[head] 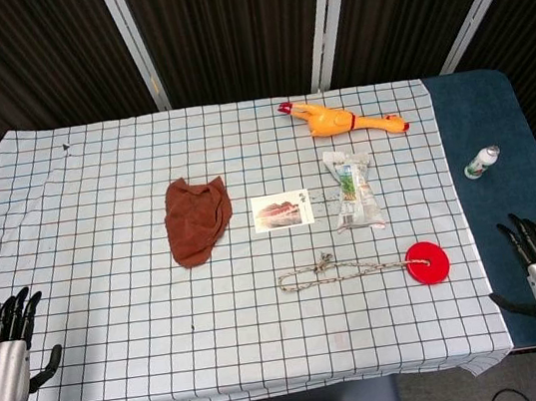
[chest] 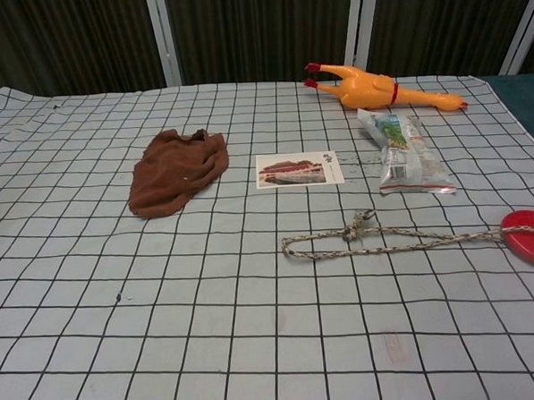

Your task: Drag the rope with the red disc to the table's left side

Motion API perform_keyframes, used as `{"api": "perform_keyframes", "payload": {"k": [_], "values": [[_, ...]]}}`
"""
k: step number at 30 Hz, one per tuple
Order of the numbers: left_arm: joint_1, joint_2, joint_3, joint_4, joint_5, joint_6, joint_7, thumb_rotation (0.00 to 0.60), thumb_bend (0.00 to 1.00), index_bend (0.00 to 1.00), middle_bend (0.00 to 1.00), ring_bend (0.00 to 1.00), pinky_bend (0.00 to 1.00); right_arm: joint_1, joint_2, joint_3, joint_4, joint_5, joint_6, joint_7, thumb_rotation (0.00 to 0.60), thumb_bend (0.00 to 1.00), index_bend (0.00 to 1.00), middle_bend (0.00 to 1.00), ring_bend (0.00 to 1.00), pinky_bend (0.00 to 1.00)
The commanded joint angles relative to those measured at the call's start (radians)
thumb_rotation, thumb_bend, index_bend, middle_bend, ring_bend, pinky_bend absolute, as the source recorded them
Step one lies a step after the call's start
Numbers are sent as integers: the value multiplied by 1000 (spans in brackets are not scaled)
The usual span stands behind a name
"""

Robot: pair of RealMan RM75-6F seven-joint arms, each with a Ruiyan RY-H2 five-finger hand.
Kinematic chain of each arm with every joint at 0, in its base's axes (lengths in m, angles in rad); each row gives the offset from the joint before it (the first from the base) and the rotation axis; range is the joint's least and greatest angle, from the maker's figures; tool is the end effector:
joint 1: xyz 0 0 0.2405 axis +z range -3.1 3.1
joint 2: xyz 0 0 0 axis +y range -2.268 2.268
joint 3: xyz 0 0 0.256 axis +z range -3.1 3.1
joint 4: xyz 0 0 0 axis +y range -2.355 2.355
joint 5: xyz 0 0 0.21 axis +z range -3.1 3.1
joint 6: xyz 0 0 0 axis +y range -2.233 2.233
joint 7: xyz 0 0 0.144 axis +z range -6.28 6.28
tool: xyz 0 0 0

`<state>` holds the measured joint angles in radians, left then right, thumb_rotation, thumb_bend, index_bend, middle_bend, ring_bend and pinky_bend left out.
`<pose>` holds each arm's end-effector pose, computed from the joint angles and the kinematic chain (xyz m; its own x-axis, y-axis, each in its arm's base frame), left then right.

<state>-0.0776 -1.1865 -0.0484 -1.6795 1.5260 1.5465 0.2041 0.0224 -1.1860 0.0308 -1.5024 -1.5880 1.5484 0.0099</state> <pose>-0.2861 0.1767 0.1395 0.4578 -0.0510 0.8876 0.8879 -0.0254 -0.4594 -0.3233 -0.1577 0.1480 0.4289 0.0178 0.9032 -0.9025 -0.0354 0.4293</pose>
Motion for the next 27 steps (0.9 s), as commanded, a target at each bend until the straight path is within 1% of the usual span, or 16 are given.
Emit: {"api": "perform_keyframes", "payload": {"k": [1,7,10,14,19,20,24,27], "values": [[0,-1,0,3,-1,-1,-2,600,372,0,0,0,0,-2,0,1,-1,4,2,1,600,245,0,0,0,0],[-11,-3,5,-7,9,-20,-5,600,373,0,0,0,0,-5,9,4,-8,13,6,3,600,246,0,0,0,0],[-40,-4,11,-19,35,-59,17,600,373,0,0,0,0,-8,15,11,-17,19,15,4,600,246,0,0,0,0],[-98,-28,5,-38,62,-129,40,600,372,0,0,0,0,-11,22,21,-28,32,24,8,600,245,0,0,0,0],[-209,-96,-13,-47,111,-251,53,600,373,0,0,0,0,-15,42,32,-22,60,20,9,600,245,0,0,0,0],[-241,-118,-17,-42,115,-291,58,600,373,0,0,0,0,-15,47,34,-22,64,19,12,600,246,0,0,0,0],[-344,-198,-32,-30,99,-437,92,600,373,0,0,0,0,-18,61,35,-26,69,19,31,600,245,0,0,0,0],[-417,-266,-49,-1,73,-536,170,600,373,0,0,0,0,-19,66,38,-22,74,19,40,600,246,0,0,0,0]]}}
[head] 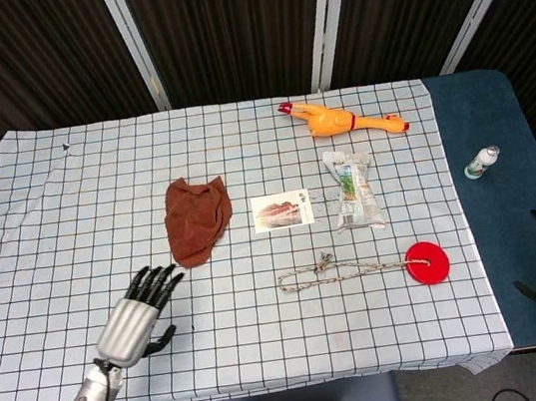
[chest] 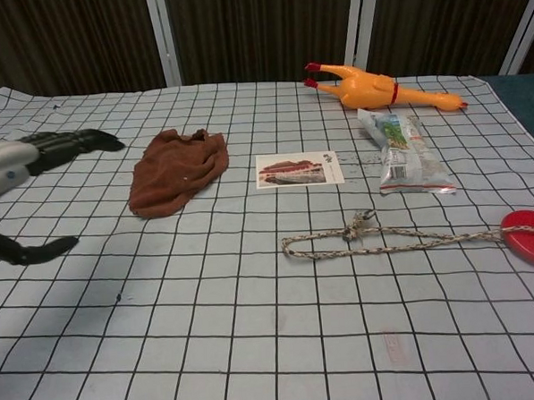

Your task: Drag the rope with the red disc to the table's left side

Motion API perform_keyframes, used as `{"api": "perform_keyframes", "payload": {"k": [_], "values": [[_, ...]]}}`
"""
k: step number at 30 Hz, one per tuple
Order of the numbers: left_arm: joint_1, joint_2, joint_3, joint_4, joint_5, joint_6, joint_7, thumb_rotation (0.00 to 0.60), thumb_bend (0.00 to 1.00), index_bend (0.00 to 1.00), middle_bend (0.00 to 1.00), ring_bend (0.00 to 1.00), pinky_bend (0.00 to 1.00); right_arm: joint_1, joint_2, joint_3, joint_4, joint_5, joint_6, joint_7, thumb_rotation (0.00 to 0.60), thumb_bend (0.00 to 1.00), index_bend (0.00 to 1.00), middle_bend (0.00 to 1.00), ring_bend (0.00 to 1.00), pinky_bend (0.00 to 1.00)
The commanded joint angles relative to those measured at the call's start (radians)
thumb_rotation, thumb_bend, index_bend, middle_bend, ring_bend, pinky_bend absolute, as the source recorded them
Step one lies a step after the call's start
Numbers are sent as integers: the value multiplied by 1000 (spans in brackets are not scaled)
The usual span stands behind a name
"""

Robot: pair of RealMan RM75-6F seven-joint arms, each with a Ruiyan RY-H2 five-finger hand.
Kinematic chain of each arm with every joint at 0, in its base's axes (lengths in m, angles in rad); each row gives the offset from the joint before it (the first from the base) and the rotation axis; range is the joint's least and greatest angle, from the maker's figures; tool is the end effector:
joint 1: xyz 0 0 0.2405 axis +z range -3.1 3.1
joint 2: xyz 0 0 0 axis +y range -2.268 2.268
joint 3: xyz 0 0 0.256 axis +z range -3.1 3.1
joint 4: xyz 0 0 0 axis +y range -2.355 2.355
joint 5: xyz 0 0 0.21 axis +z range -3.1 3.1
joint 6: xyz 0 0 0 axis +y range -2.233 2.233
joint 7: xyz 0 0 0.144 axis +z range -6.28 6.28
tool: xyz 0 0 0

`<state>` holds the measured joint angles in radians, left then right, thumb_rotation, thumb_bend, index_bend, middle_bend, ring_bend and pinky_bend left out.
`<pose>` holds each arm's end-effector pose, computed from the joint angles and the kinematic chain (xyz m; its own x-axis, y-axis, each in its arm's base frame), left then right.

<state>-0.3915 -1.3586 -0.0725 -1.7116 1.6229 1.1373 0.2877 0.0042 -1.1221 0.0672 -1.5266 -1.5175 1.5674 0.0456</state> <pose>-0.1839 0.2376 0.0341 0.4654 0.1551 0.8714 0.7969 -0.5018 -0.3364 -0.3320 -0.1590 0.1789 0.4312 0.0680 0.8997 -0.9021 0.0494 0.4286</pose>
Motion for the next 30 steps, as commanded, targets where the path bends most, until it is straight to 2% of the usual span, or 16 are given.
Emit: {"api": "perform_keyframes", "payload": {"k": [1,8,15,23,30], "values": [[-122,-113,-31,38,-35,-152,106,600,373,0,0,0,0,-2,3,3,4,5,1,9,600,246,0,0,0,0],[-242,-255,-81,106,-145,-282,202,600,374,0,0,0,0,-9,6,10,25,20,7,42,600,245,0,0,0,0],[-330,-366,-109,193,-233,-343,252,600,375,0,0,0,0,-17,-6,16,58,32,14,81,600,245,0,0,0,0],[-404,-420,-116,277,-327,-390,308,600,414,5,0,0,0,-22,-22,29,98,52,16,125,600,245,0,0,0,0],[-427,-428,-96,303,-375,-381,336,600,418,89,0,0,0,-22,-26,31,118,57,8,140,600,245,0,0,0,0]]}}
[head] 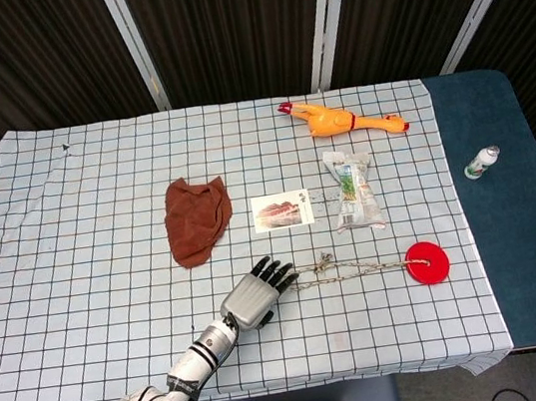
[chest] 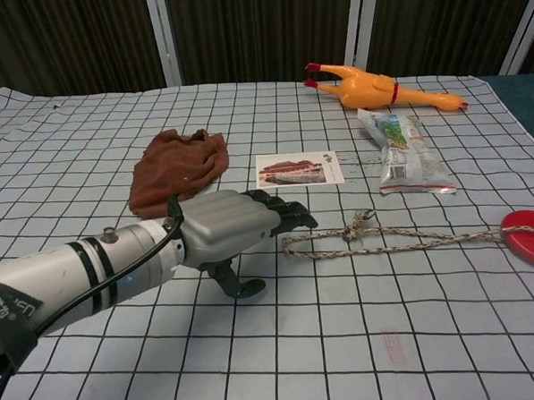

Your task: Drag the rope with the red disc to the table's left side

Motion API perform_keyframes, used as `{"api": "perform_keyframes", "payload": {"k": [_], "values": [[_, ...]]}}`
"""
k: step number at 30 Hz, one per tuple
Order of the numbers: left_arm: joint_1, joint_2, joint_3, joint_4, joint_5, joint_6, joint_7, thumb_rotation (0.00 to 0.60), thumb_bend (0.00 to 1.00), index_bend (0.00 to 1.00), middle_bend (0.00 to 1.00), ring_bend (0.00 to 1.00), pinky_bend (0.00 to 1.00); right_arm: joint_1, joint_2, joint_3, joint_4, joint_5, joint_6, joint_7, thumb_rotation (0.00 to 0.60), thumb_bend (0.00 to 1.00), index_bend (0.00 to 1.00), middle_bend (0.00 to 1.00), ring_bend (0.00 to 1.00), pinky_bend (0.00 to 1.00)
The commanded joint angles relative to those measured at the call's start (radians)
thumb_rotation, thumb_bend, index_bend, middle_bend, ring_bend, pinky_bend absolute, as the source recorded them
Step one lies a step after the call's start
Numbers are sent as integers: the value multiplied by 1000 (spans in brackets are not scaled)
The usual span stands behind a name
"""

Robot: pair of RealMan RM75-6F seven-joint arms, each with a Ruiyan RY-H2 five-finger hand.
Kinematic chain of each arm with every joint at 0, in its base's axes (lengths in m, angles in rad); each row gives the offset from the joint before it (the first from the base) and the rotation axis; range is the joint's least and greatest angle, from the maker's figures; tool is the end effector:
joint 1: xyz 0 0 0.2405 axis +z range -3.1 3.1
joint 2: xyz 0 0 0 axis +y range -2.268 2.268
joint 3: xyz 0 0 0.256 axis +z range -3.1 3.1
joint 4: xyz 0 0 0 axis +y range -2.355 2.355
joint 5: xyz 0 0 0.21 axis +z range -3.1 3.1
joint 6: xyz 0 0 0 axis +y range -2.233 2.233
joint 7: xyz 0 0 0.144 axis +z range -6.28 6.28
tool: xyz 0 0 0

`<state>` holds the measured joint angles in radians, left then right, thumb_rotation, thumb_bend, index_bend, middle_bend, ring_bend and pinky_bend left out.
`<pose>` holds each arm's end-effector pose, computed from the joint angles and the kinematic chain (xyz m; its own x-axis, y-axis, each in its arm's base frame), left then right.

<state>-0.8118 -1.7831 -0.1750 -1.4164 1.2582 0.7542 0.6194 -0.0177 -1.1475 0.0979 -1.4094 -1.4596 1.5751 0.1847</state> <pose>-0.0778 0.2938 -0.1091 0.6828 0.2186 0.6971 0.5986 -0.7143 -0.3624 -0.3590 -0.1560 0.1935 0.3899 0.1153 0.9136 -0.9184 0.1217 0.3766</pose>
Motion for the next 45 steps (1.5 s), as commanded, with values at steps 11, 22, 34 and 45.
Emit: {"api": "perform_keyframes", "payload": {"k": [11,22,34,45], "values": [[-40,-1,34,28,-42,14,12,600,458,299,0,0,0,2,1,2,-6,1,-7,-10,600,245,0,0,0,0],[-45,38,64,-2,-58,49,26,600,460,522,0,0,0,3,1,1,-13,-1,-12,-22,600,245,0,0,0,0],[10,136,93,-72,-43,168,9,600,694,831,0,0,4,8,3,1,-32,-9,-13,-46,600,245,0,0,0,0],[249,509,149,-163,-32,452,-107,600,768,877,35,0,28,26,4,3,-60,-24,-23,-75,600,246,0,0,0,0]]}}
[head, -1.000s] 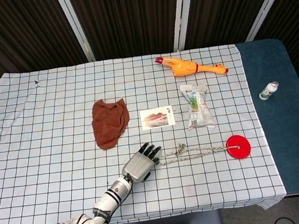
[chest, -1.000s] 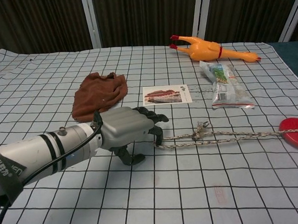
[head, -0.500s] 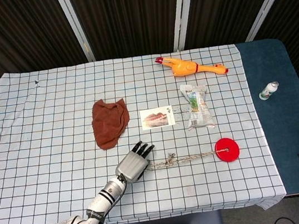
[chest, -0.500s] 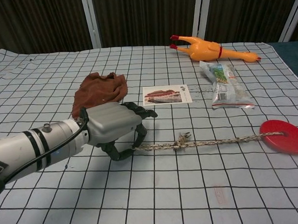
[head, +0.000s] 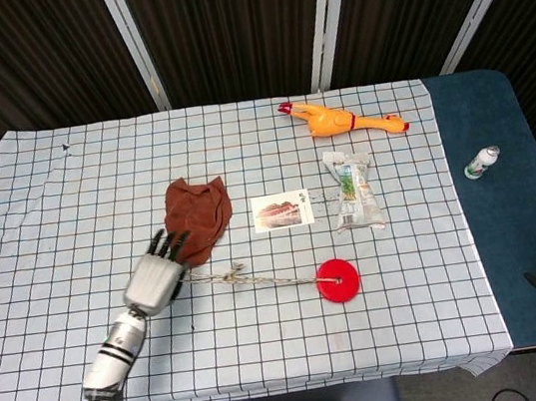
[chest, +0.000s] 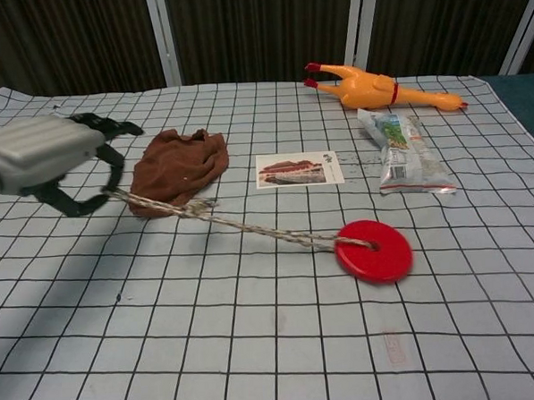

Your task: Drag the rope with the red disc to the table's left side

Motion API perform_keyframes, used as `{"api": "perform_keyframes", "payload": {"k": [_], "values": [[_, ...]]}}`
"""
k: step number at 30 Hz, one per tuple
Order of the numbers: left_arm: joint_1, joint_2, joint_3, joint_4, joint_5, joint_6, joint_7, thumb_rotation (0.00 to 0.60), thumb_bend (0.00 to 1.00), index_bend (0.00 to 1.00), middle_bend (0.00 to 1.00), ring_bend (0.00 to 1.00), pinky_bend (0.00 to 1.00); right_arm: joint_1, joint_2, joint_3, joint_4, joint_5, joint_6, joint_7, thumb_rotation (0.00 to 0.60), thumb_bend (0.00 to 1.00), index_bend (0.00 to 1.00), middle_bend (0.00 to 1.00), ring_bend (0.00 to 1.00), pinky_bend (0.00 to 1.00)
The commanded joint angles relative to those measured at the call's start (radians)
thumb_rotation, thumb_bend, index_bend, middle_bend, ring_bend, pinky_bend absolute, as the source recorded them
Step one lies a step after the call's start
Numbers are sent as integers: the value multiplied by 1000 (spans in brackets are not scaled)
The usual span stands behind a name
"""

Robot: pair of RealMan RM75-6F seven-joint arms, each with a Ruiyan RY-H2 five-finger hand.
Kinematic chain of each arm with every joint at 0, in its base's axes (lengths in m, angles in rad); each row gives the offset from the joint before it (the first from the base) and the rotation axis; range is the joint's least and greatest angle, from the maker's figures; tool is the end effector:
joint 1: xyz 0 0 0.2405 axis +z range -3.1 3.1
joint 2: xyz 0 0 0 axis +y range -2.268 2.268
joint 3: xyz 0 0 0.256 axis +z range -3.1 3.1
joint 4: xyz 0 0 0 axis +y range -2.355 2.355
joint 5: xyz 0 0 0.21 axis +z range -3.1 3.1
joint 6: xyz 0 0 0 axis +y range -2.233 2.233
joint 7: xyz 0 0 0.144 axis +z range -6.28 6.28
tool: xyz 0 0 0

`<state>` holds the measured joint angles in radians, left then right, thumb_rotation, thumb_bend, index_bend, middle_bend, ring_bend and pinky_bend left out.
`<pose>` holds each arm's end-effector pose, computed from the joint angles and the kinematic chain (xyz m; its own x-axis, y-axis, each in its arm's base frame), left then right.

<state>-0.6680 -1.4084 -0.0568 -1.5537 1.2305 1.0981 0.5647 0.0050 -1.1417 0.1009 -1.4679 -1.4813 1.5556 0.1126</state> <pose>-0.1847 0.3193 0.0256 0.7081 0.0756 0.7020 0.6612 -0.4197 -0.6218 -0.3442 -0.1655 0.1848 0.4040 0.0978 0.9095 -0.9140 0.0845 0.3969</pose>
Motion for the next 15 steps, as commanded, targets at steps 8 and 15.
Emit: {"api": "perform_keyframes", "payload": {"k": [8,15], "values": [[294,275,30,41,-76,282,-195,600,807,882,66,0,61,19,-5,-6,-15,-26,-11,-19,600,246,0,0,0,0],[393,281,-27,184,-181,323,-312,600,835,885,98,0,79,22,-4,-15,-20,-36,-14,-33,600,245,0,0,0,0]]}}
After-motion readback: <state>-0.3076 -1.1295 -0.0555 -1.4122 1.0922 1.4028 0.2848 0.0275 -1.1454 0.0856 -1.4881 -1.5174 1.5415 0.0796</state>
